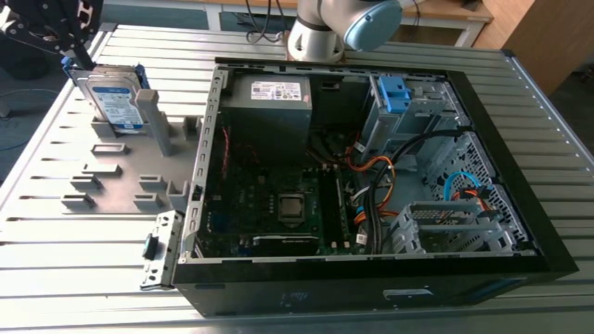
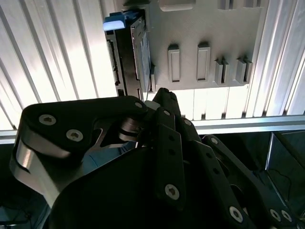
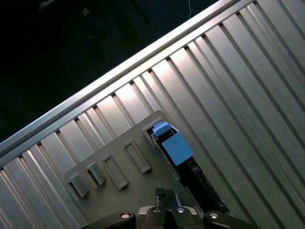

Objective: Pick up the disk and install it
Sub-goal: 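Pick up the disk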

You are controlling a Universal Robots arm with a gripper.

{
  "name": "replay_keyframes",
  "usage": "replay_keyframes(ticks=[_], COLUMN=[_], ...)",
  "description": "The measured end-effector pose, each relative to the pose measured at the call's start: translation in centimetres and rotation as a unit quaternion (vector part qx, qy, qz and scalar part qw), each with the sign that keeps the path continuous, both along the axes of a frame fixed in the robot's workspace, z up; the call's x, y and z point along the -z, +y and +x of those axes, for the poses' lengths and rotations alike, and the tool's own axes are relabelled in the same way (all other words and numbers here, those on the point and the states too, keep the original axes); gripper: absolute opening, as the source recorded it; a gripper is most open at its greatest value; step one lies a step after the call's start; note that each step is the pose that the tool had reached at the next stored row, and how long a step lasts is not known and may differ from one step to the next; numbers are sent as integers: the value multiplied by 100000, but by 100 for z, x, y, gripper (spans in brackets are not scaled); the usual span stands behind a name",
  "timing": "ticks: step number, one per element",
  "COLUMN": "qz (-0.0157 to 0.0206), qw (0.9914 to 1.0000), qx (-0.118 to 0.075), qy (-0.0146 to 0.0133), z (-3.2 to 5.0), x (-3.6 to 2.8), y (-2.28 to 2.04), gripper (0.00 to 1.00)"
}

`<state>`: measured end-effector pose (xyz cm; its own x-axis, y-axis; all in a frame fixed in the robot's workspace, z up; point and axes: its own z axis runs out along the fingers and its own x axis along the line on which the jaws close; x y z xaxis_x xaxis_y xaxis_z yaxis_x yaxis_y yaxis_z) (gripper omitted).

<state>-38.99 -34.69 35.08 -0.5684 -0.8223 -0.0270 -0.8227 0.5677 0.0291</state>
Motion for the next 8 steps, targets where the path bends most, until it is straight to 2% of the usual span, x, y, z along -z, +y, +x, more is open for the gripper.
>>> replay_keyframes(ticks=[8], qz=[-1], qw=[99986], qx=[-1698], qy=[3], z=[0], x=[0], y=[0], gripper=[11])
